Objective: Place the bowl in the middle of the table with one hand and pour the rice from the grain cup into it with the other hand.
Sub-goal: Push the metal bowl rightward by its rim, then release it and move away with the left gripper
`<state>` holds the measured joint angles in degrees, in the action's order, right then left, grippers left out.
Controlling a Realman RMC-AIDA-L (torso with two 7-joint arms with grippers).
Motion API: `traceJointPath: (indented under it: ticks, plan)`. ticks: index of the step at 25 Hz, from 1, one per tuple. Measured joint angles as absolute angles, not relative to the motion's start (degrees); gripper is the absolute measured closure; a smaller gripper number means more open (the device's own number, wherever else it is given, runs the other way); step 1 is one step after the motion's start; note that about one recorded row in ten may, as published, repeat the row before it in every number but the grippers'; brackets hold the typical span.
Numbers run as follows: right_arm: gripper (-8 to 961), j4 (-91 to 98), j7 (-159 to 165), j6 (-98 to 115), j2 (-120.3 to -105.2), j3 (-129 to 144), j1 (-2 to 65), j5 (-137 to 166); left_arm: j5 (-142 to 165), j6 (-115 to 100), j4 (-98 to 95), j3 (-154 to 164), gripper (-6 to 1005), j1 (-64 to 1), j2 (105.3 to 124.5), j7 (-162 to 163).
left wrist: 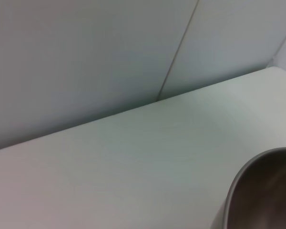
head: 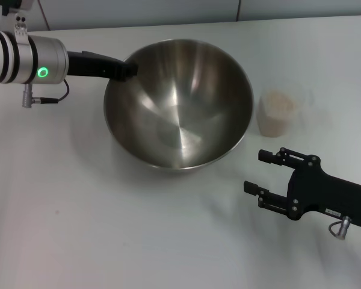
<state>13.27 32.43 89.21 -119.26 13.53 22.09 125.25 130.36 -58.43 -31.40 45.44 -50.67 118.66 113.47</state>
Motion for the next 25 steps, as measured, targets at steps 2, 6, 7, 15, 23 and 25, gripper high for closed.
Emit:
traceJointPath:
  ticks: [2, 6, 7, 15, 23, 25]
  plan:
    - [278, 13.27, 32.43, 89.21, -119.26, 13.53, 22.10, 125.25, 130.36, -58.15, -31.09, 45.46, 962, -50.75, 118.66, 113.34]
    - [279, 13.27, 32.43, 89.21, -119.27, 13.53, 22.17, 125.25, 130.33, -57.43, -30.46, 45.57, 963, -50.84, 118.66, 113.09]
    - [279, 13.27, 32.43, 89.21, -119.27, 13.53, 22.18, 125.25, 130.33, -57.43, -30.46, 45.57, 963, -50.84, 118.66, 113.09]
    - [279, 13.27, 32.43, 89.14, -119.27, 13.53, 22.27, 125.25, 130.25, -56.01, -29.22, 46.88, 963, -50.83, 118.65, 113.08]
    - [279, 13.27, 32.43, 89.11, -119.27, 13.59, 22.34, 125.25, 128.16, -55.78, -28.88, 47.03, 965, -50.59, 118.65, 113.09]
    - [279, 13.27, 32.43, 89.11, -119.27, 13.60, 22.34, 125.25, 127.96, -55.16, -28.42, 47.02, 949, -50.43, 118.65, 113.58]
